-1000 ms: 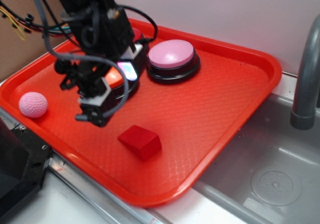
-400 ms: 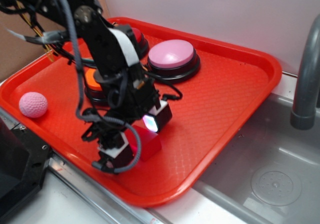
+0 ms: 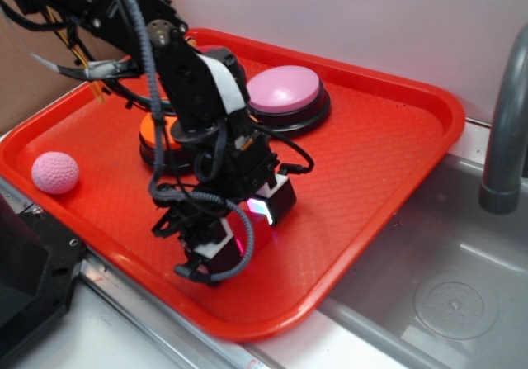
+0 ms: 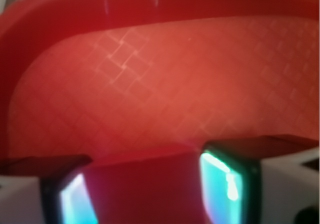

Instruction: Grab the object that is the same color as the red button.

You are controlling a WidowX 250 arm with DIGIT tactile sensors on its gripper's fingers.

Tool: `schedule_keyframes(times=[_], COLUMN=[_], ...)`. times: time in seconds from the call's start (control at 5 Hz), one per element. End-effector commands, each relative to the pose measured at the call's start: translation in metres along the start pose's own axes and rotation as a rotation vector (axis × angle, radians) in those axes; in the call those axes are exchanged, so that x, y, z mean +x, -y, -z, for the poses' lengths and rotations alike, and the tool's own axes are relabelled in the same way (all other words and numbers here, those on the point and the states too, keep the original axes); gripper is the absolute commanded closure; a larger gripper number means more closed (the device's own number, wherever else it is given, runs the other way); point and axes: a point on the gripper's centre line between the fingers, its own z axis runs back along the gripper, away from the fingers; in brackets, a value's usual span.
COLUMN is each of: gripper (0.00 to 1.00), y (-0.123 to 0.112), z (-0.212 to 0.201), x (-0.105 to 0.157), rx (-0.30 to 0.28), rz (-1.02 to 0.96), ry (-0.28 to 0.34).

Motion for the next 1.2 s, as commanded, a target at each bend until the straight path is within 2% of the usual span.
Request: schedule_keyframes(times=[0.0, 0.4, 0.6, 0.8, 1.0], gripper=[1.00, 1.00, 1.00, 1.00, 1.00], y=[-0.005, -0.027, -0.036, -0.043, -0.042], z=[-0.009, -0.083, -0.128, -0.174, -0.197], x=[-0.006, -0.022, -0.030, -0.039, -0.043], rx=[-0.002, 0.024, 0.117, 0.171, 0.254], rz=[-0.171, -0.621, -0.859, -1.103, -1.340], ry=[-0.052, -0.014, -0.033, -0.005, 0.019])
